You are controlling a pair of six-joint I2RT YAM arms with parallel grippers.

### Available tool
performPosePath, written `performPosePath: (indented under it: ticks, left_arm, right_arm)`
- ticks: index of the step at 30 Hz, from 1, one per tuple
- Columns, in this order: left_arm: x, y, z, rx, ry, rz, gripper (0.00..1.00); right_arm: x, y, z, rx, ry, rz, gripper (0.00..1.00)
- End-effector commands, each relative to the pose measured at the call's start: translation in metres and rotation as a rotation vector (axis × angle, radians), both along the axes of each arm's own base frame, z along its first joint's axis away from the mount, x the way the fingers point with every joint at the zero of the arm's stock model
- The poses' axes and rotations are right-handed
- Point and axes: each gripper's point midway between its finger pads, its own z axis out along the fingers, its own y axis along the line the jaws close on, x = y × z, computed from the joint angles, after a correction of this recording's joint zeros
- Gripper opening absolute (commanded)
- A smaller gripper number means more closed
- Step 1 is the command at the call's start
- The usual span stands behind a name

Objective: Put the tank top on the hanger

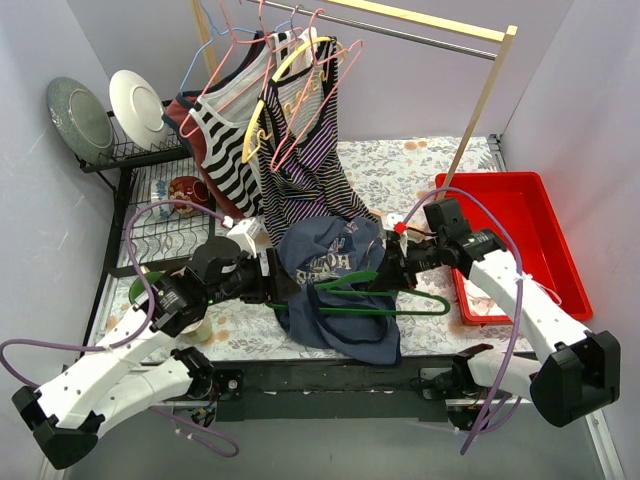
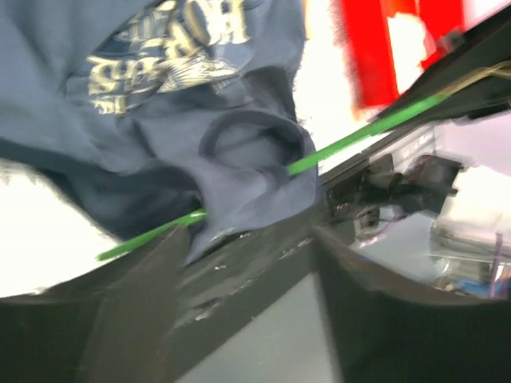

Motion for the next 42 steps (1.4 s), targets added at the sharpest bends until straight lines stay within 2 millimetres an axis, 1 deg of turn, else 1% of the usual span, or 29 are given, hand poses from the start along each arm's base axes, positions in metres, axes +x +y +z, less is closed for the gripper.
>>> performPosePath:
  ticks: [1,2,3,4,5,6,7,8,9,11,12,13,14,15,16,18,19,24,25,29,31,34,36,37,38,39,40,41,42]
  left_arm:
    - [0.006,0.016,0.021,0.093,-0.142,-0.032,0.90]
    - [0.007,0.017,0.030,0.105,-0.191,-0.061,0.93]
    - [0.009,0.016,0.049,0.096,-0.254,-0.087,0.96]
    - [0.009,0.015,0.057,0.130,-0.342,-0.156,0.98]
    - [0.008,0.012,0.063,0.138,-0.385,-0.208,0.98]
    - [-0.001,0.002,0.070,0.107,-0.426,-0.309,0.98]
    - [-0.003,-0.001,0.076,0.133,-0.514,-0.393,0.98]
    - [-0.005,-0.005,0.077,0.136,-0.544,-0.446,0.98]
    - [-0.014,-0.014,0.081,0.101,-0.589,-0.537,0.98]
    - [-0.017,-0.021,0.077,0.121,-0.681,-0.654,0.98]
    - [-0.017,-0.026,0.073,0.121,-0.701,-0.695,0.98]
    - [-0.024,-0.033,0.070,0.093,-0.708,-0.768,0.98]
    - [-0.024,-0.036,0.066,0.100,-0.737,-0.814,0.98]
    - [-0.021,-0.044,0.057,0.098,-0.714,-0.846,0.98]
    - [-0.026,-0.049,0.056,0.068,-0.710,-0.901,0.97]
    - [-0.025,-0.058,0.052,0.049,-0.698,-0.944,0.95]
    - [-0.025,-0.063,0.046,0.034,-0.667,-0.974,0.94]
    - [-0.018,-0.077,0.027,0.021,-0.623,-0.995,0.88]
    - [-0.017,-0.078,0.023,0.020,-0.609,-0.997,0.85]
    - [-0.024,-0.084,0.008,0.011,-0.548,-1.025,0.75]
    - [-0.030,-0.086,-0.003,0.024,-0.517,-1.040,0.72]
    - [-0.033,-0.087,-0.019,0.061,-0.492,-1.044,0.69]
    - [-0.032,-0.089,-0.025,0.082,-0.487,-1.039,0.63]
    - [-0.028,-0.089,-0.028,0.107,-0.487,-1.021,0.60]
    - [-0.026,-0.089,-0.028,0.113,-0.482,-1.013,0.53]
    - [-0.024,-0.089,-0.030,0.123,-0.472,-1.003,0.31]
    - [-0.020,-0.089,-0.031,0.141,-0.472,-0.980,0.12]
    - [-0.017,-0.089,-0.031,0.152,-0.468,-0.965,0.00]
    - [-0.017,-0.088,-0.032,0.151,-0.449,-0.946,0.00]
  right_arm:
    - [0.005,0.008,0.048,0.110,-0.162,0.037,0.01]
    - [0.005,0.008,0.049,0.112,-0.163,0.038,0.01]
    - [0.004,0.008,0.049,0.117,-0.164,0.043,0.01]
    - [0.004,0.008,0.047,0.120,-0.171,0.052,0.01]
    - [0.002,0.008,0.046,0.118,-0.167,0.058,0.01]
    - [0.001,0.007,0.044,0.115,-0.173,0.065,0.01]
    - [0.000,0.006,0.044,0.113,-0.182,0.070,0.01]
    - [0.000,0.005,0.042,0.110,-0.203,0.084,0.01]
    - [0.000,0.004,0.041,0.108,-0.222,0.090,0.01]
    - [0.000,0.003,0.037,0.099,-0.279,0.117,0.01]
    - [-0.003,0.001,0.036,0.089,-0.274,0.124,0.01]
    - [-0.003,0.001,0.036,0.085,-0.279,0.131,0.01]
    - [-0.005,0.002,0.036,0.085,-0.283,0.144,0.01]
    - [-0.009,0.001,0.035,0.082,-0.281,0.161,0.01]
    - [-0.010,0.002,0.038,0.087,-0.285,0.171,0.01]
    - [-0.014,0.004,0.038,0.087,-0.280,0.191,0.01]
    - [-0.015,0.005,0.038,0.087,-0.280,0.198,0.01]
    - [-0.014,0.006,0.042,0.086,-0.292,0.201,0.01]
    - [-0.014,0.006,0.042,0.087,-0.291,0.201,0.01]
    - [-0.013,0.007,0.045,0.091,-0.290,0.201,0.01]
    - [-0.013,0.008,0.046,0.096,-0.284,0.203,0.01]
    - [-0.014,0.009,0.048,0.106,-0.270,0.209,0.01]
    - [-0.015,0.009,0.047,0.106,-0.258,0.211,0.01]
    - [-0.015,0.009,0.047,0.108,-0.256,0.212,0.01]
    - [-0.016,0.009,0.046,0.107,-0.253,0.212,0.01]
    - [-0.017,0.008,0.044,0.105,-0.247,0.212,0.01]
    - [-0.017,0.008,0.044,0.102,-0.250,0.209,0.01]
    - [-0.017,0.008,0.043,0.099,-0.250,0.208,0.01]
    - [-0.017,0.007,0.042,0.094,-0.247,0.205,0.01]
